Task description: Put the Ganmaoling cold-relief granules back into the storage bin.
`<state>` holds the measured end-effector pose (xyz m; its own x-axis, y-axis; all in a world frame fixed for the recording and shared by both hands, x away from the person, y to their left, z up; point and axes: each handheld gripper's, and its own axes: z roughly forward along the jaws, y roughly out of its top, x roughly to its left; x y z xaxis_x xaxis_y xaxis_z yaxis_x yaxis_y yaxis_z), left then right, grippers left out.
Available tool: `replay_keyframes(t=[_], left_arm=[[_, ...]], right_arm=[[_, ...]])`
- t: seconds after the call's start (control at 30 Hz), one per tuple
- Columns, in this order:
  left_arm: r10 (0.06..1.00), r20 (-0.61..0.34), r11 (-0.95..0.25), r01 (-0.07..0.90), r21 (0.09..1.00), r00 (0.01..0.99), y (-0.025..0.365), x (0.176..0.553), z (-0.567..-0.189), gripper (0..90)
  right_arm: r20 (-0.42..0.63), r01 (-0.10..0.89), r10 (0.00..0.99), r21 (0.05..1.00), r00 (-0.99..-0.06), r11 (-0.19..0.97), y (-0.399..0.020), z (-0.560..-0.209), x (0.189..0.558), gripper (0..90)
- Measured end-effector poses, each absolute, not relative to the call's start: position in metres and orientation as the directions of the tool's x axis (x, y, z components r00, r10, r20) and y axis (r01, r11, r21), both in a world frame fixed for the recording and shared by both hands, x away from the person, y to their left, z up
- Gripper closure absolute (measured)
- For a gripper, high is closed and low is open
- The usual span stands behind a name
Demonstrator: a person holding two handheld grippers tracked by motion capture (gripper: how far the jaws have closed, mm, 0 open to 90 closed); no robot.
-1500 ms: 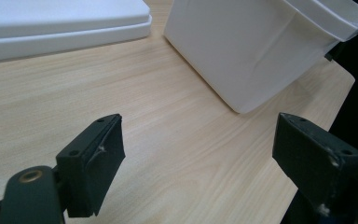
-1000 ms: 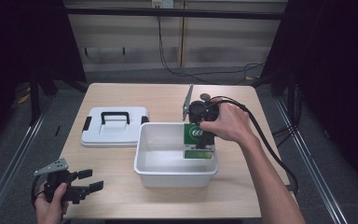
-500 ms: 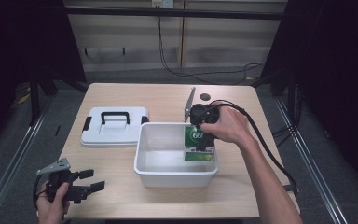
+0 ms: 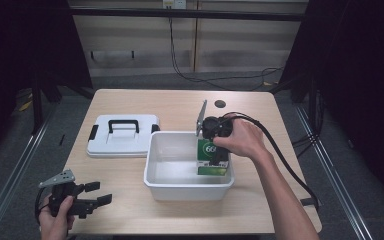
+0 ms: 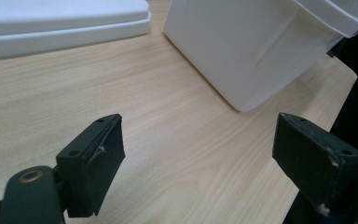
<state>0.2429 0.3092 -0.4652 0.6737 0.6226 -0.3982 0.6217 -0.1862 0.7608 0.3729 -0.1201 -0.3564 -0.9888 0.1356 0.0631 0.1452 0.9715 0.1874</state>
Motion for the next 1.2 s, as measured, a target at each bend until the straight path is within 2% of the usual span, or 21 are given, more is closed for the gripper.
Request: replay_keyframes(t=[0.53,1.17,1.2], left_arm=[[0.621,-0.400,-0.186,0.622,0.761,0.675,0.309,0.243,-0.465,16.6],[0.624,-0.400,-0.179,0.621,0.763,0.672,0.310,0.243,-0.465,16.6],[0.624,-0.400,-0.179,0.621,0.763,0.671,0.310,0.243,-0.465,16.6]], right_arm=[[0.068,0.137,0.127,0.184,-0.990,0.973,-0.120,-0.375,0.372,15.5],[0.067,0.146,0.140,0.095,-0.988,0.985,-0.109,-0.405,0.370,15.2],[0.056,0.114,0.108,0.102,-0.993,0.988,-0.109,-0.407,0.371,15.0]])
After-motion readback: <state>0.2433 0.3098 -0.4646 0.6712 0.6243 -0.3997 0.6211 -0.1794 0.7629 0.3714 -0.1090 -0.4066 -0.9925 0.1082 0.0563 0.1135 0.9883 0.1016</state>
